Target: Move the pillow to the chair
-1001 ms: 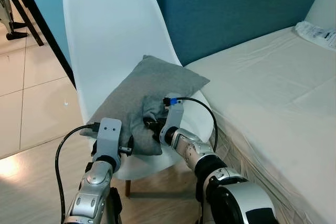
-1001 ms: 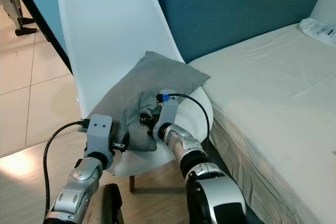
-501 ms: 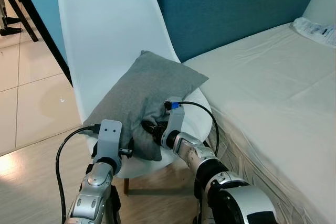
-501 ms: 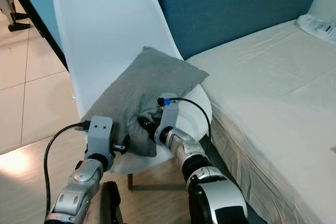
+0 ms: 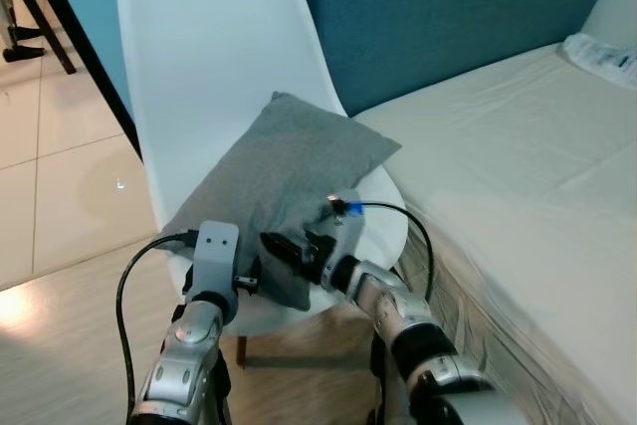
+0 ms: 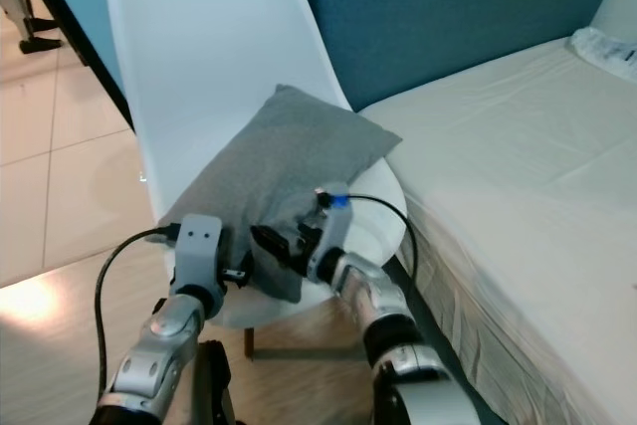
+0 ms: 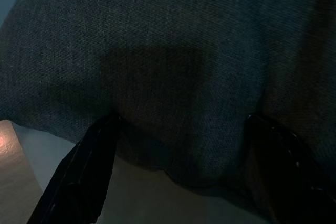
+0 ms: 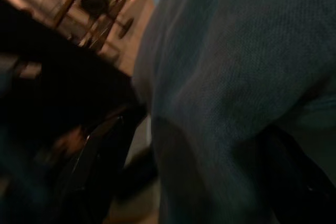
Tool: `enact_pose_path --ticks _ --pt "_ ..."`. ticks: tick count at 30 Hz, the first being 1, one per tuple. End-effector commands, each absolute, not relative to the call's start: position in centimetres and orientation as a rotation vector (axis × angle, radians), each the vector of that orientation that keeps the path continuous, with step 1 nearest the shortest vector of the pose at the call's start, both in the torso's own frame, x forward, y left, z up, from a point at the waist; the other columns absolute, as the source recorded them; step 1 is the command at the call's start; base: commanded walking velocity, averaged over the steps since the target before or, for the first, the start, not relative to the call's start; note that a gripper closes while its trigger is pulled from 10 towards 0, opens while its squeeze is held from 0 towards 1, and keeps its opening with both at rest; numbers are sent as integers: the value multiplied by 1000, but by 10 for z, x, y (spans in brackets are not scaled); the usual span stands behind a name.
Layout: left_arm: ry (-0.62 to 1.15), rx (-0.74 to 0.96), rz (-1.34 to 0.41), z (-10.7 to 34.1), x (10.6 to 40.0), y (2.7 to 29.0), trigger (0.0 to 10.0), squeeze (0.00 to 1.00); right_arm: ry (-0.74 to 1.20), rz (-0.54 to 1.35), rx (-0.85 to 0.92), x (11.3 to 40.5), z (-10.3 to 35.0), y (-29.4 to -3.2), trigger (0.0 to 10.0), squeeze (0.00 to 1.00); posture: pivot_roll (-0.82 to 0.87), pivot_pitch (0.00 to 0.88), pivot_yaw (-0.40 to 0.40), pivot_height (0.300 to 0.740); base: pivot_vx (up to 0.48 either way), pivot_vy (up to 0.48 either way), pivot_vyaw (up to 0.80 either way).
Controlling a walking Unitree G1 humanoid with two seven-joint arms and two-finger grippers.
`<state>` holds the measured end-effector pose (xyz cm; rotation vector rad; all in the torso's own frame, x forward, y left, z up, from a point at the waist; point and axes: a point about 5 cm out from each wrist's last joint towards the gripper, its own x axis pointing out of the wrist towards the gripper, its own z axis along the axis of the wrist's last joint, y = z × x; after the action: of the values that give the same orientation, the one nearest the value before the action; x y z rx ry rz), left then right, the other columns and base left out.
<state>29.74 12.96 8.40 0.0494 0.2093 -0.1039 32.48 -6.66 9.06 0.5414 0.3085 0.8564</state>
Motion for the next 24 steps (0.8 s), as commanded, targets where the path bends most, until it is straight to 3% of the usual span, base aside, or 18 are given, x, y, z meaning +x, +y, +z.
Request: enact_pose_path --ticks 1,5,9,10,11,12,17,24 --pt "228 46 -116 79 298 126 10000 0 327 942 556 316 93 -61 10000 1000 -72 235 0 550 0 0 0" --pt "222 38 -130 79 302 120 10000 0 319 990 569 293 97 -89 10000 1000 -100 219 4 550 0 0 0" --pt "219 37 -137 80 303 118 10000 0 309 986 583 287 100 -98 10000 976 -107 212 5 550 0 0 0" --pt "218 36 -138 80 304 118 10000 0 299 986 593 283 103 -103 10000 773 -111 207 7 550 0 0 0" --pt "218 36 -138 80 304 118 10000 0 299 986 593 283 103 -103 10000 773 -111 207 7 550 0 0 0" --pt "216 36 -140 80 307 117 10000 0 281 981 618 274 109 -114 10000 0 -113 200 7 550 0 0 0" --pt "205 42 -141 82 312 119 10000 0 253 896 660 270 112 -128 10000 0 -116 171 13 550 0 0 0" --pt "194 52 -137 84 316 122 10000 0 290 886 669 268 108 -124 10000 0 -98 139 19 550 0 0 0"
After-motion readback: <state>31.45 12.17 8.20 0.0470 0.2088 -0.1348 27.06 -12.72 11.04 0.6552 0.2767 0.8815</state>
